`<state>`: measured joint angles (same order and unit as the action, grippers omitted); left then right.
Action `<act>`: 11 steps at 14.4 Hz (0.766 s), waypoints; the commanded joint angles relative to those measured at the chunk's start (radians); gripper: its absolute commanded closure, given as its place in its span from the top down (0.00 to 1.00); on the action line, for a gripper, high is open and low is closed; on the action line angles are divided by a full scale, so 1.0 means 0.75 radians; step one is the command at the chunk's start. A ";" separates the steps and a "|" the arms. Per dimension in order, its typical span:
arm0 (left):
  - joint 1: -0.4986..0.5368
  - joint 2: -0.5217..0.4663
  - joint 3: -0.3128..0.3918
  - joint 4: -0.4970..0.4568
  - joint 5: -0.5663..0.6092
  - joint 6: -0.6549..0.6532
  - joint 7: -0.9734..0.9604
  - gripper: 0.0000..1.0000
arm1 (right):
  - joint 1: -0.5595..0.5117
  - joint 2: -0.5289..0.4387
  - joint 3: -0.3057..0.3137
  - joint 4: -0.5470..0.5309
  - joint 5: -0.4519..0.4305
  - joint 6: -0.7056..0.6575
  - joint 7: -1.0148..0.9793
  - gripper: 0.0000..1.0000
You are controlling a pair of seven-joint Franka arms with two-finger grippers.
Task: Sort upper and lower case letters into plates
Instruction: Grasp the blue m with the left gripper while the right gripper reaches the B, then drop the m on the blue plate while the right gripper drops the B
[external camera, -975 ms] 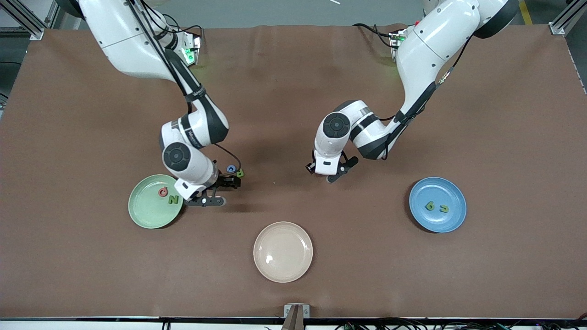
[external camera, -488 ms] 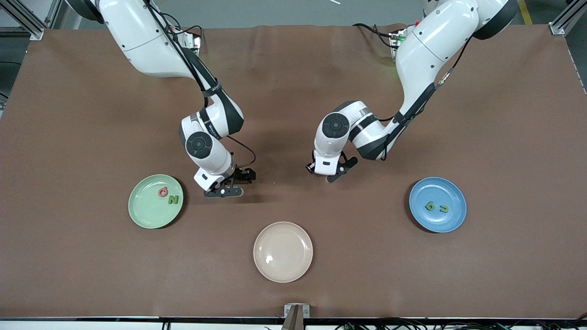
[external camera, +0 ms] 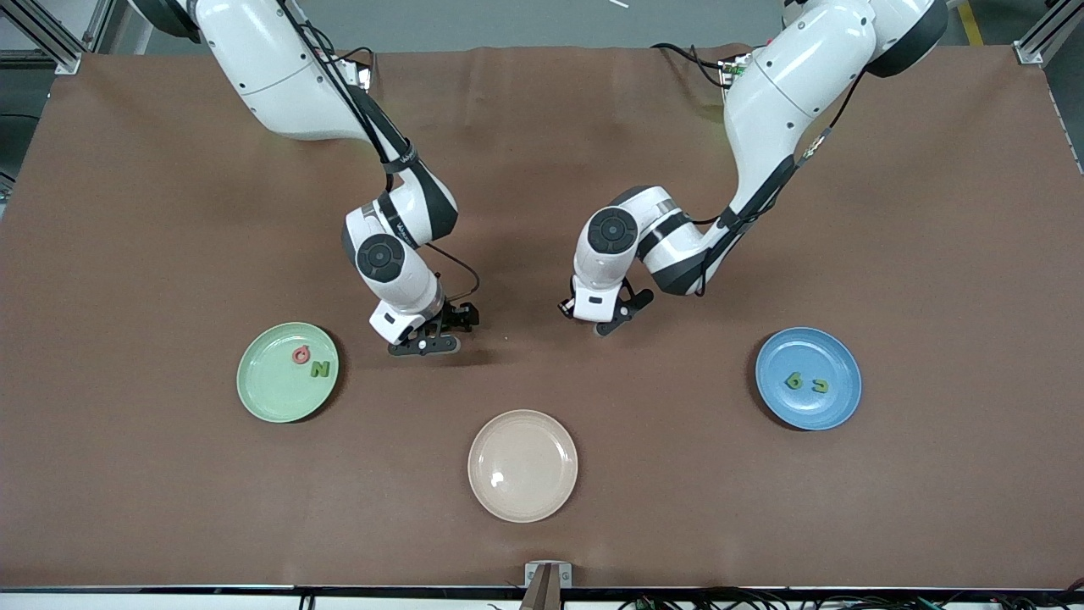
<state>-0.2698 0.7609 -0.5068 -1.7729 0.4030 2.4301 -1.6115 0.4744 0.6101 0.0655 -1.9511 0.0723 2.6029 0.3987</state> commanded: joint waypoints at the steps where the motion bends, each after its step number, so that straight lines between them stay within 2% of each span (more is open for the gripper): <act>1: -0.023 0.018 0.011 0.028 0.035 0.010 -0.030 0.22 | 0.038 -0.034 -0.012 -0.068 -0.004 0.004 0.004 0.91; 3: -0.021 0.012 0.009 0.030 0.035 0.006 -0.028 0.07 | 0.053 -0.044 -0.016 -0.084 -0.010 -0.018 0.002 0.87; 4: -0.017 0.008 0.011 0.038 0.035 0.002 -0.015 0.02 | 0.067 -0.055 -0.026 -0.084 -0.051 -0.061 0.006 0.85; 8: 0.040 -0.018 0.009 0.155 0.080 -0.108 0.044 0.01 | 0.067 -0.091 -0.036 -0.072 -0.168 -0.149 0.010 0.82; 11: 0.128 -0.055 0.005 0.220 0.078 -0.235 0.236 0.01 | 0.055 -0.089 -0.036 -0.068 -0.192 -0.145 0.014 0.76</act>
<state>-0.2143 0.7514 -0.4995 -1.6263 0.4471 2.3145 -1.5106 0.5098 0.5749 0.0473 -1.9664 -0.0448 2.4932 0.3986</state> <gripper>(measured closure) 0.731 0.185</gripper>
